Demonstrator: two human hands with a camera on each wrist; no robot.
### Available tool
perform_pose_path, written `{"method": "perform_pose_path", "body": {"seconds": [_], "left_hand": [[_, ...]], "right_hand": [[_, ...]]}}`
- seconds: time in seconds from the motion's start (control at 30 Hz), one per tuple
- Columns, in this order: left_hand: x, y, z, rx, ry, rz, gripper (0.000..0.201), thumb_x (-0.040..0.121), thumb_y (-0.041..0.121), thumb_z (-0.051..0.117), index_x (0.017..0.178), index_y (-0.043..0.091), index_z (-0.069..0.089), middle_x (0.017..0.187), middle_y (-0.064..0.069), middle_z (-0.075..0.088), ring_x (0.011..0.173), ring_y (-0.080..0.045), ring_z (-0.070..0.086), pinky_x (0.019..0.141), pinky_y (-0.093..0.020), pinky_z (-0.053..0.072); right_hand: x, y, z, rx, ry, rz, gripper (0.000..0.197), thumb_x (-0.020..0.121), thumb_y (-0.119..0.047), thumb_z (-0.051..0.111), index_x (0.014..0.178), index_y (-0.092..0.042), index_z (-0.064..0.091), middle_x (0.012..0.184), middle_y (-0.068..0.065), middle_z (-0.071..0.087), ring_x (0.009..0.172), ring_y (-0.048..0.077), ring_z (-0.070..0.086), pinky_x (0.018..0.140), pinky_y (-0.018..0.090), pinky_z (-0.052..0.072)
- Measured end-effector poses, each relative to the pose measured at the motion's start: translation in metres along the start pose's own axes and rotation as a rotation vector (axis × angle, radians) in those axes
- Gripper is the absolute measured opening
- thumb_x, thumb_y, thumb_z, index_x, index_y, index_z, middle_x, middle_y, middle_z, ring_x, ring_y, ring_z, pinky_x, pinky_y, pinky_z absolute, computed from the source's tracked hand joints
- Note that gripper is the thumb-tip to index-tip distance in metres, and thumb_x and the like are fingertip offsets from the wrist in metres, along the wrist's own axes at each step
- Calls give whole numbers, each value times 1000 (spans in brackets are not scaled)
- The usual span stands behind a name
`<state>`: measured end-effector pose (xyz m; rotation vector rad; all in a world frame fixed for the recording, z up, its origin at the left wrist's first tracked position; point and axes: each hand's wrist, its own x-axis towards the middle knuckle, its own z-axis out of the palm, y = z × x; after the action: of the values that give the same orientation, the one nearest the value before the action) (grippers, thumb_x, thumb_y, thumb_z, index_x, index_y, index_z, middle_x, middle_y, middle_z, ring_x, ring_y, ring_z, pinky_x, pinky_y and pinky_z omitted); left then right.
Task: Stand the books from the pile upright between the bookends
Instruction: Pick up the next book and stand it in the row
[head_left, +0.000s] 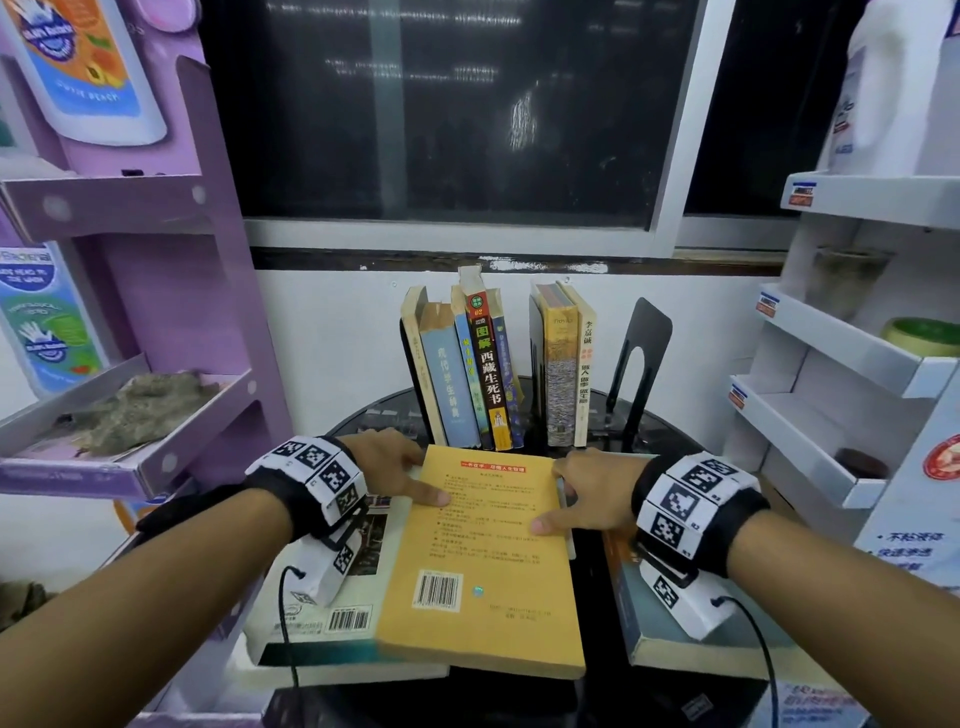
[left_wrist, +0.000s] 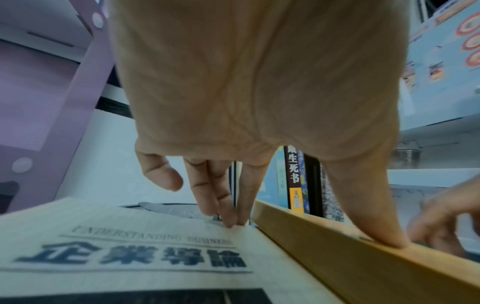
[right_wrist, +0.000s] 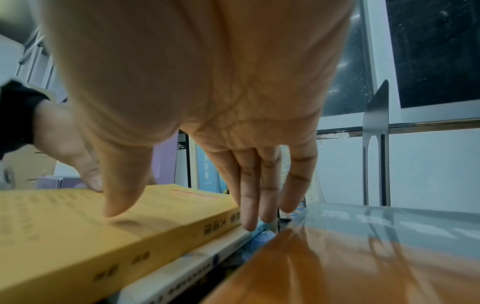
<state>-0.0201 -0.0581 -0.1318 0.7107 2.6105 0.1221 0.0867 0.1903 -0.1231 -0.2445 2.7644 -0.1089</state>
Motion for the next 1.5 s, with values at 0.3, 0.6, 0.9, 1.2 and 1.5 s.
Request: {"method": "perform_pose_path", "body": {"seconds": [0.3, 0.6, 0.9, 1.2, 1.5], "left_hand": [[7, -1, -2, -85, 3, 18, 103, 49, 90, 65, 128, 24, 63, 125, 1, 65, 116, -18, 60, 107, -43, 45], [4, 1, 0, -451, 147, 104, 39, 80, 23, 82, 109, 17, 56, 95, 5, 68, 79, -1, 67, 77, -24, 58], [-18, 11, -18, -888, 282, 234, 40, 85, -4, 72, 119, -8, 50, 92, -11, 61, 79, -16, 76, 64, -27, 61], [-34, 20, -63, -798, 581, 407, 21, 90, 8, 70, 111, 13, 72, 105, -9, 72, 92, -25, 75, 88, -47, 59], [-24, 27, -62, -547, 802, 409, 27, 93, 20, 68, 118, 28, 68, 104, 8, 65, 91, -14, 68, 85, -41, 59]], "right_hand": [[15, 14, 5, 58, -81, 29, 63, 88, -66, 58, 139, -30, 54, 132, -5, 62, 118, 16, 58, 107, 35, 44], [17, 17, 6, 93, -85, 45, 65, 86, -66, 60, 140, -30, 52, 133, -5, 60, 120, 17, 57, 107, 32, 42], [6, 24, 0, 590, 90, -15, 43, 85, -24, 78, 121, -25, 55, 118, -15, 67, 109, -1, 62, 100, 23, 49], [-12, 12, -52, 612, 627, 36, 76, 84, -23, 79, 139, -17, 28, 103, -17, 55, 96, 6, 60, 71, 20, 52], [-22, 9, -56, 553, 831, -8, 68, 87, -21, 76, 137, -14, 30, 103, -20, 50, 98, 10, 61, 75, 19, 50]]}}
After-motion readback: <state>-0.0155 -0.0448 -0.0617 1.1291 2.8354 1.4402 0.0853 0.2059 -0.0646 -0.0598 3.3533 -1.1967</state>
